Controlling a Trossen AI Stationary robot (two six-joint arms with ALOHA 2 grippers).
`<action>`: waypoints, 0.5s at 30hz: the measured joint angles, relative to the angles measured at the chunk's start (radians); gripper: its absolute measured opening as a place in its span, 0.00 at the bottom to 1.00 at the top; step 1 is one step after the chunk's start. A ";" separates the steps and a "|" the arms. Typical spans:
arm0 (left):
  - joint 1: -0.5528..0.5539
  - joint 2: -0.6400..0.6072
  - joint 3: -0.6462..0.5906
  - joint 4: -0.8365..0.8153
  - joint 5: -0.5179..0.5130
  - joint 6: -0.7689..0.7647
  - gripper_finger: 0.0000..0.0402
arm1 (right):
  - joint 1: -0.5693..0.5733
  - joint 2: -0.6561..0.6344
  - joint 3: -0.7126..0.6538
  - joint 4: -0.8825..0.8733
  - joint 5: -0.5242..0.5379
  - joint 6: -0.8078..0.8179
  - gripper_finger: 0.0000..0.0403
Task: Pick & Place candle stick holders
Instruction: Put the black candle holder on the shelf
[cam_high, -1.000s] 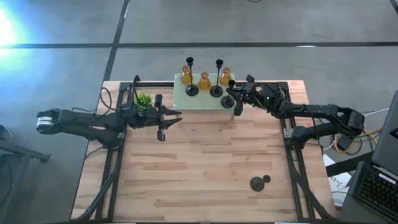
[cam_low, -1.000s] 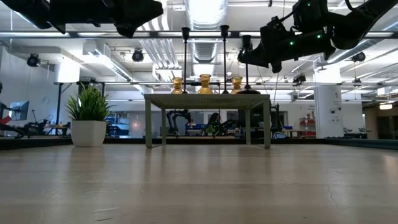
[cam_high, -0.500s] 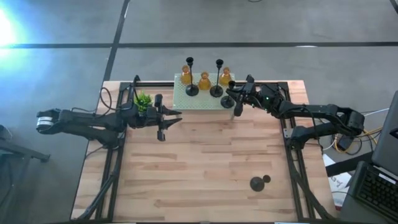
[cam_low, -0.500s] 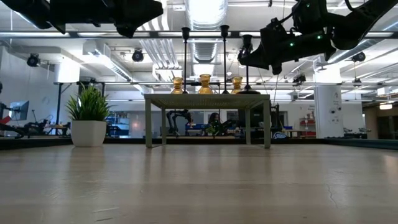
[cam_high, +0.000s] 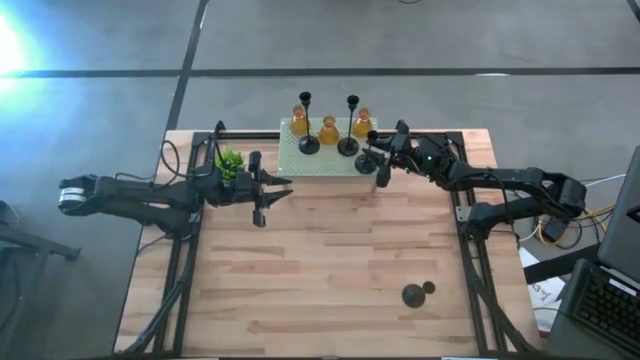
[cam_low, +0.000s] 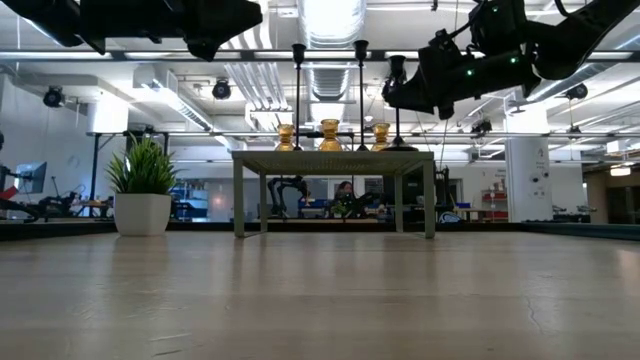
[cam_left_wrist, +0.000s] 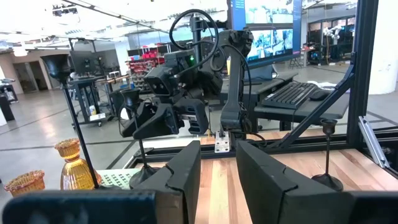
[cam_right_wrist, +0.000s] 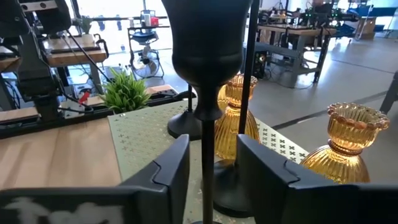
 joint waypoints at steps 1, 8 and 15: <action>0.000 0.000 0.000 0.000 0.000 0.000 0.27 | 0.000 -0.004 0.000 -0.006 0.003 -0.007 0.34; 0.000 0.000 0.000 -0.007 0.000 0.000 0.27 | 0.000 -0.106 0.001 -0.116 0.010 -0.055 0.43; 0.000 0.000 0.000 -0.012 0.000 0.000 0.27 | 0.000 -0.303 0.034 -0.473 0.013 -0.084 0.45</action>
